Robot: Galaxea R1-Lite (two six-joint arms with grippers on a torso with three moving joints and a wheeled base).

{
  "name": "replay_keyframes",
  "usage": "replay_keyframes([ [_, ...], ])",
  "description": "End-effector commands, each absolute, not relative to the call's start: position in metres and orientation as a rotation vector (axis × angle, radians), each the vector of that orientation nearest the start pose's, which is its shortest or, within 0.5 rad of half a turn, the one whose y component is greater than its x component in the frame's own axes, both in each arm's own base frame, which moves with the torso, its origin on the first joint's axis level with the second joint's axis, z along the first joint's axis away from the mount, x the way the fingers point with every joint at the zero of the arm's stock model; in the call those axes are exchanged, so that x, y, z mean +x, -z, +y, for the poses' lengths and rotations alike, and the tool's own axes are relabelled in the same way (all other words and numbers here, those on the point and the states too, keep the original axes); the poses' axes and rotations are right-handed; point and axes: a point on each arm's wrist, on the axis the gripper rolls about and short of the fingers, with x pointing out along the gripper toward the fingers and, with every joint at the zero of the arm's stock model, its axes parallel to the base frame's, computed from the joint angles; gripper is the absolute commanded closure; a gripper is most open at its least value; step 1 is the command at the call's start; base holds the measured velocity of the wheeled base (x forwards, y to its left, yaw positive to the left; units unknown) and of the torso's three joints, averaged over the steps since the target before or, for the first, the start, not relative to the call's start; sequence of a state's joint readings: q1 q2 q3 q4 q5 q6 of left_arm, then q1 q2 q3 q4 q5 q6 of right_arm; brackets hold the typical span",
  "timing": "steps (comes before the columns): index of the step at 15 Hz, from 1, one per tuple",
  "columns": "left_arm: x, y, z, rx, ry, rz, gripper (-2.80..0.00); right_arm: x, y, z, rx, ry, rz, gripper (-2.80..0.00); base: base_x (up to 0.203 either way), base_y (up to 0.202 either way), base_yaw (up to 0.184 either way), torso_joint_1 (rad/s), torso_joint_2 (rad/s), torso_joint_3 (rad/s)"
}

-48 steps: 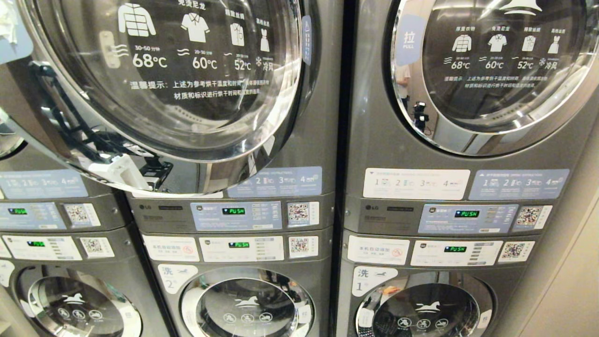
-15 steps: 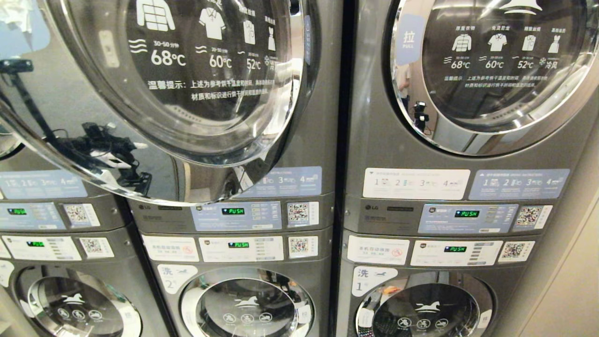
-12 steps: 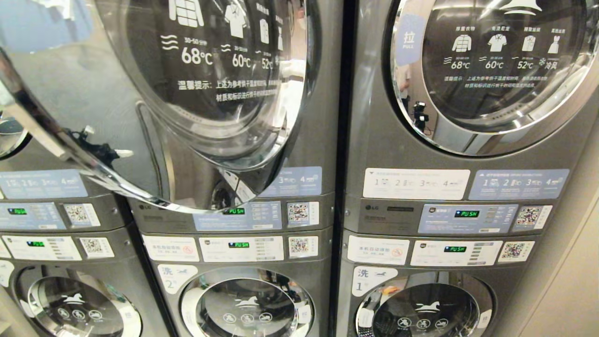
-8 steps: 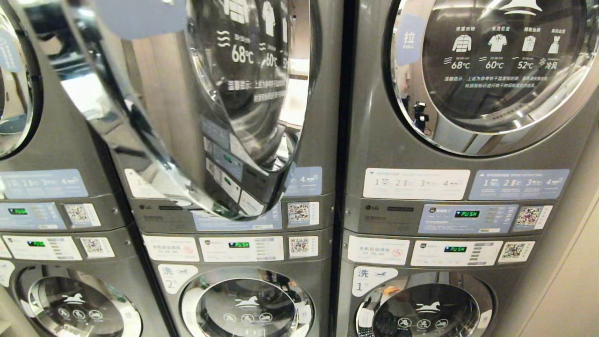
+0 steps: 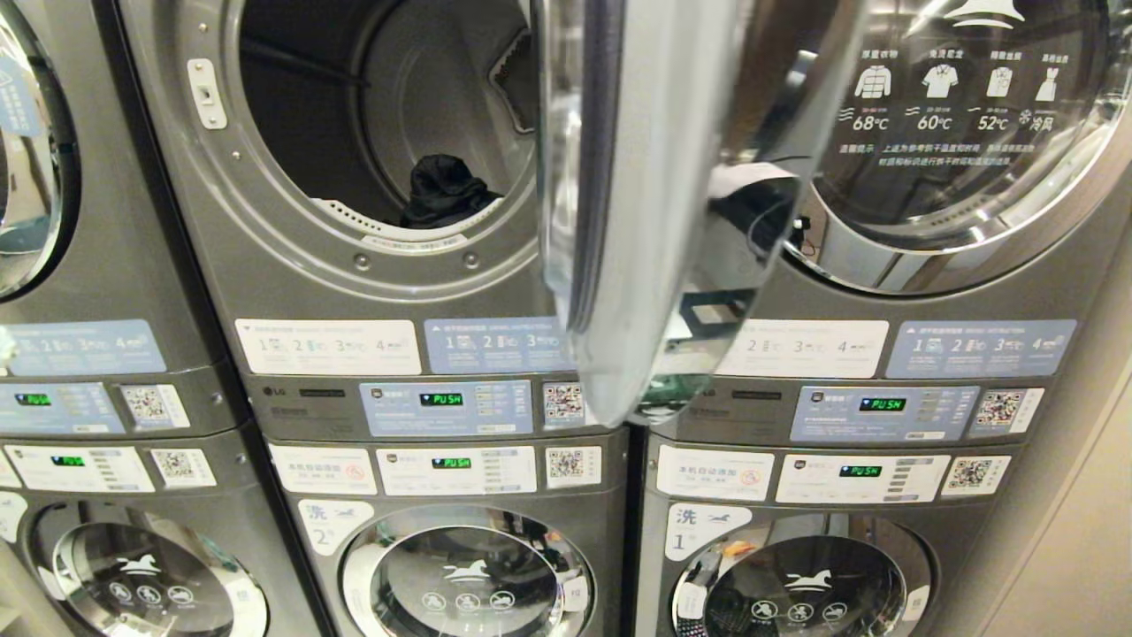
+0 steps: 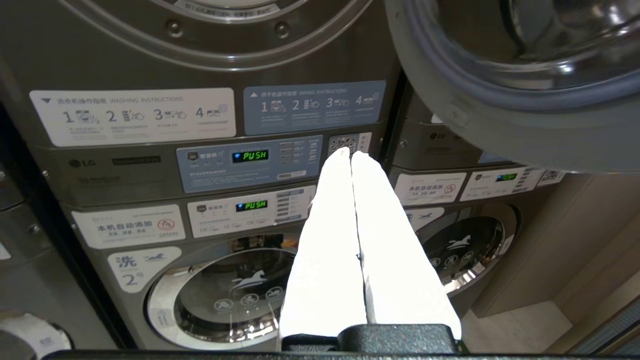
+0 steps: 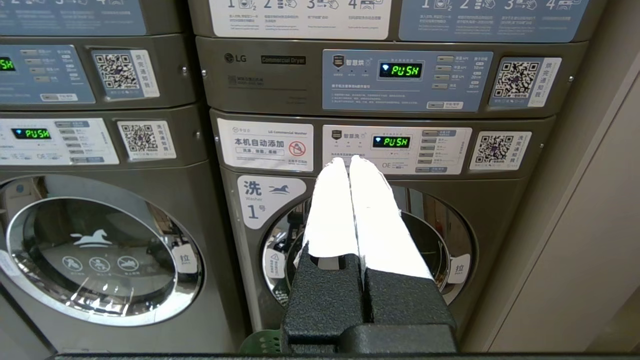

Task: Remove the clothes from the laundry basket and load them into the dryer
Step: Open the dryer

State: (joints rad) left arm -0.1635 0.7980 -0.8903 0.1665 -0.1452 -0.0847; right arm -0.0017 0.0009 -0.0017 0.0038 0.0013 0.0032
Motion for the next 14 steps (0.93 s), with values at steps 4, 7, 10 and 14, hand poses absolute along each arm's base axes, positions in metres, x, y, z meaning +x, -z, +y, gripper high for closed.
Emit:
replay_keyframes([
  [4, 0.066, -0.264, -0.006, -0.074, 0.077, 0.202, 0.0, -0.023, -0.075, 0.0, -0.008, 0.0, 0.003, 0.0, 0.0, 0.0, 0.0, 0.0, 0.0, 0.0],
  [7, 0.044, -0.215, -0.001, -0.065, -0.042, 0.283, 0.0, -0.023, -0.075, 0.0, -0.015, -0.002, 0.008, 0.0, 0.0, 0.0, 0.0, 0.0, 0.0, 0.0],
  [10, 0.008, -0.167, 0.003, -0.069, -0.147, 0.378, 0.0, -0.025, -0.084, 0.002, -0.164, -0.092, -0.03, 0.0, 0.0, 0.0, 0.0, 0.0, 0.0, 0.0],
  [14, -0.041, -0.125, 0.0, -0.092, -0.374, 0.581, 0.0, -0.011, -0.153, 0.008, -0.174, -0.381, -0.014, 0.0, 0.0, 0.0, 0.0, 0.0, 0.0, 0.0],
])
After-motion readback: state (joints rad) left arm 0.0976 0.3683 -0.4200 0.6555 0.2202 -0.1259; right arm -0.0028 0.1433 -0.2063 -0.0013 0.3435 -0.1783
